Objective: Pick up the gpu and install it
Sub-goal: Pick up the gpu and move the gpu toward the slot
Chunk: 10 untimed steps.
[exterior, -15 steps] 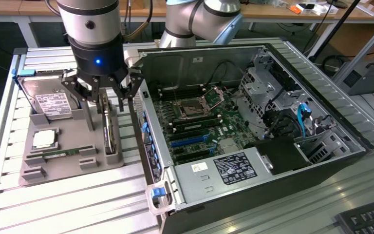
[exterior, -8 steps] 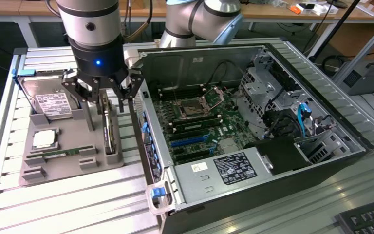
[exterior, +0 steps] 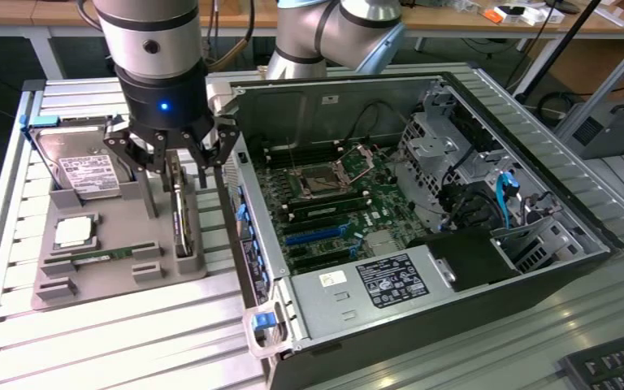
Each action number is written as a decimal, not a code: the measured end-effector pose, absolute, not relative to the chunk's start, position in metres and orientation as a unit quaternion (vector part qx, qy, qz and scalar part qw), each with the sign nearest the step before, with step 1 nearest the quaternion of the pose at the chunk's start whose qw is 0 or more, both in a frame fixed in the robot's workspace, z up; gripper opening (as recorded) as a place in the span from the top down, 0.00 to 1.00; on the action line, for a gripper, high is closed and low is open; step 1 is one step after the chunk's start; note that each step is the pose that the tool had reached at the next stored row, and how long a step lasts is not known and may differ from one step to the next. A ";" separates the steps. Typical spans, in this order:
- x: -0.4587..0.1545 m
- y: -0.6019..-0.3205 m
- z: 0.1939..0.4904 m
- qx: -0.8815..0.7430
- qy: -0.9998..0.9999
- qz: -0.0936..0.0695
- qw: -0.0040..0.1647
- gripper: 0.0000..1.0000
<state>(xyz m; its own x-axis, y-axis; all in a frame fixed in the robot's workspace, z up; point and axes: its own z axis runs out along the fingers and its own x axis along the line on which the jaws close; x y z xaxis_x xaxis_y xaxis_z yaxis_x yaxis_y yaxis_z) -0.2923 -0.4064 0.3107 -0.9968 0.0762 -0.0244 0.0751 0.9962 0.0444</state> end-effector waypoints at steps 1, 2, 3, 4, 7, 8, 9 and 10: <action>-0.292 -0.407 0.310 0.038 0.999 0.022 0.013 0.52; -0.292 -0.407 0.310 0.038 0.999 0.022 0.013 0.52; -0.292 -0.407 0.310 0.038 0.999 0.022 0.013 0.52; -0.292 -0.407 0.310 0.038 0.999 0.022 0.013 0.52; -0.292 -0.407 0.309 0.038 0.999 0.022 0.013 0.52; -0.292 -0.407 0.309 0.038 0.999 0.022 0.013 0.52; -0.292 -0.407 0.309 0.038 0.999 0.022 0.013 0.52; -0.292 -0.407 0.309 0.038 0.999 0.022 0.013 0.52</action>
